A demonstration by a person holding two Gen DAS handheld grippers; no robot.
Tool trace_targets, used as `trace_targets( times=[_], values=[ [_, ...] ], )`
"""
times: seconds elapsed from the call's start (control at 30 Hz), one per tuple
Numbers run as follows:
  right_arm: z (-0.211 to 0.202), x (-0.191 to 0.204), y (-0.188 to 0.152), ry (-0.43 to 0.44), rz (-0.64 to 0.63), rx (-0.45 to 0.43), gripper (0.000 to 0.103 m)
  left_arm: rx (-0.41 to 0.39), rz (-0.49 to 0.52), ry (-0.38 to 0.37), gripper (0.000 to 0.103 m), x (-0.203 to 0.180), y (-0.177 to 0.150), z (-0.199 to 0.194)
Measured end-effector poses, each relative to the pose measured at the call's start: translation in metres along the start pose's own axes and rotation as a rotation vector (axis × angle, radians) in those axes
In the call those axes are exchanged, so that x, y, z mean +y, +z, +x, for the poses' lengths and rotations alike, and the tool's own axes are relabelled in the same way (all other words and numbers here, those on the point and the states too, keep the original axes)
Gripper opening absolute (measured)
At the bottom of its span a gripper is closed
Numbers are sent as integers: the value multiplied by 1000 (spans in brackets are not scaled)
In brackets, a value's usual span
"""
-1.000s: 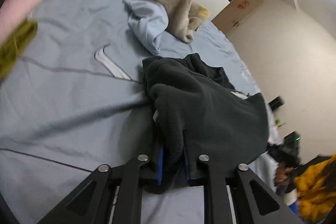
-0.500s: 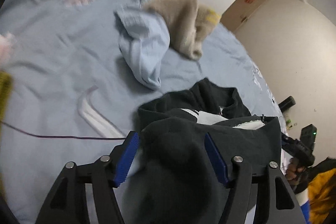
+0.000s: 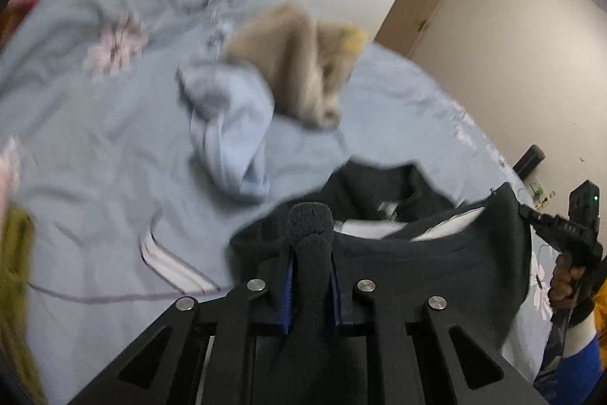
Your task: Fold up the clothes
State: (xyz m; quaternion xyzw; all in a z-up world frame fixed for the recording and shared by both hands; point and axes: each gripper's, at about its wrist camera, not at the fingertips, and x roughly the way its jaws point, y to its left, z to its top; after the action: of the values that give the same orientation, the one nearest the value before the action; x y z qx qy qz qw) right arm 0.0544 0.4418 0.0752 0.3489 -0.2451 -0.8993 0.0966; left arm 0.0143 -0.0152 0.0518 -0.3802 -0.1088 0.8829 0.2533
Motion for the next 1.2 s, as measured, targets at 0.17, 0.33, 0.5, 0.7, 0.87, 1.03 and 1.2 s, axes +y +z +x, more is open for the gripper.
trace_targets(
  times=[0.17,0.33,0.5,0.7,0.87,1.03,1.2],
  values=[
    [-22,0,28,32,16,-125,6,-164,-4,-3,16,1,37,-30],
    [43,-23,26,-100,87,-12,6,45,-75,123,16,42,24,48],
    [87,-46,7,-185,159,92,6,118,-154,119,17,67,4,82],
    [79,-38,10,-164,111,94,10,105,-215,27,37,67,8,63],
    [45,-43,6,-103,142,32,21,37,-373,-88,67,73,-17,11],
    [-4,-69,-28,27,252,17,61,57,-388,-98,82,68,-76,-30],
    [-23,-80,-76,136,365,84,64,78,-510,-103,85,70,-128,-27]
  ],
)
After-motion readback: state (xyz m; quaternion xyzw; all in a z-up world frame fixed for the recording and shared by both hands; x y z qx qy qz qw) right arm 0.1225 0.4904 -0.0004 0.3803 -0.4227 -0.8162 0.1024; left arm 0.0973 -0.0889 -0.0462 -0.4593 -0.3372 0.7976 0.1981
